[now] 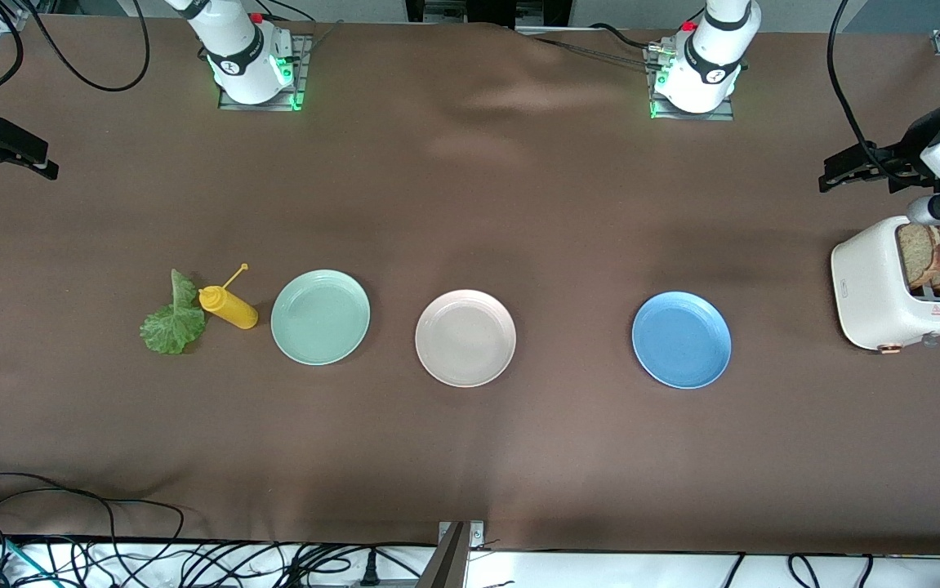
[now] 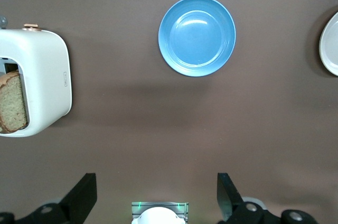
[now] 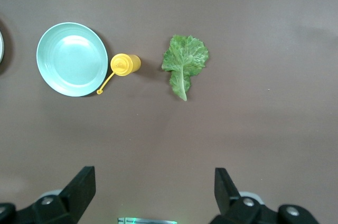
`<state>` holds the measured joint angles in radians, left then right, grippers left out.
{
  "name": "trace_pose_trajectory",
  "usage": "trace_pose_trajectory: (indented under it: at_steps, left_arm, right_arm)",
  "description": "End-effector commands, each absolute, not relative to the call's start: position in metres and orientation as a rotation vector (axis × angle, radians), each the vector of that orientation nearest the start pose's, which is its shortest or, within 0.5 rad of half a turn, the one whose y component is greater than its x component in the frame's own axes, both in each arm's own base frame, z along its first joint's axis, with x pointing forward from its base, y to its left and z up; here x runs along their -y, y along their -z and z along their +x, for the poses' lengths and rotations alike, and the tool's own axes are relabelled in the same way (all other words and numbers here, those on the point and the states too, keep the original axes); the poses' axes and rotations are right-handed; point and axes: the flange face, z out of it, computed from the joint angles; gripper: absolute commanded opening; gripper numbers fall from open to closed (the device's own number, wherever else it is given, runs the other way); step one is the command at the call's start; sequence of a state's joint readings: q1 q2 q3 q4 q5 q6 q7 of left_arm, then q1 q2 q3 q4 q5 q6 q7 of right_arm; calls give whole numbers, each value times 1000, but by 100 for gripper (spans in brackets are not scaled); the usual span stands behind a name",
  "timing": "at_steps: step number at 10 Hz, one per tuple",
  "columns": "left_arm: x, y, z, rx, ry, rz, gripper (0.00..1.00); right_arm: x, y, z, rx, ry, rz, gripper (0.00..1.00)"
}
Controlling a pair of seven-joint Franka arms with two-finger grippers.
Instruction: Make sandwich on beige plate with both arms
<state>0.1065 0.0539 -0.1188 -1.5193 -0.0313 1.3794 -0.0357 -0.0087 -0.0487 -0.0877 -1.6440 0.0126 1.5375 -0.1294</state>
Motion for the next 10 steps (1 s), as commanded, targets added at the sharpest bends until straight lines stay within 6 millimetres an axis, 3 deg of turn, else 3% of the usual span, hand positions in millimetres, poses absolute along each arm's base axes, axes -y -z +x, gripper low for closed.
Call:
trace_pose_trajectory:
  at_steps: [1,3,4,7,10]
  left_arm:
    - [7,-604,542,47,-286,-3130,100]
    - [4,-604,542,45,-286,-3130,100]
    - [-7,-602,543,63,-285,-3116,100]
    - [-68,-580,549,29,-263,-3136,100]
    - [-128,-536,541,15,-280,-3118,100]
  right_arm:
    - [52,-616,531,41,-96,-3124,100]
    - [52,-616,531,41,-96,-3124,100]
    - [52,-616,531,41,-96,-3124,100]
    - [52,-614,532,41,-104,-3124,100]
    - [51,-614,532,44,-106,-3124,100]
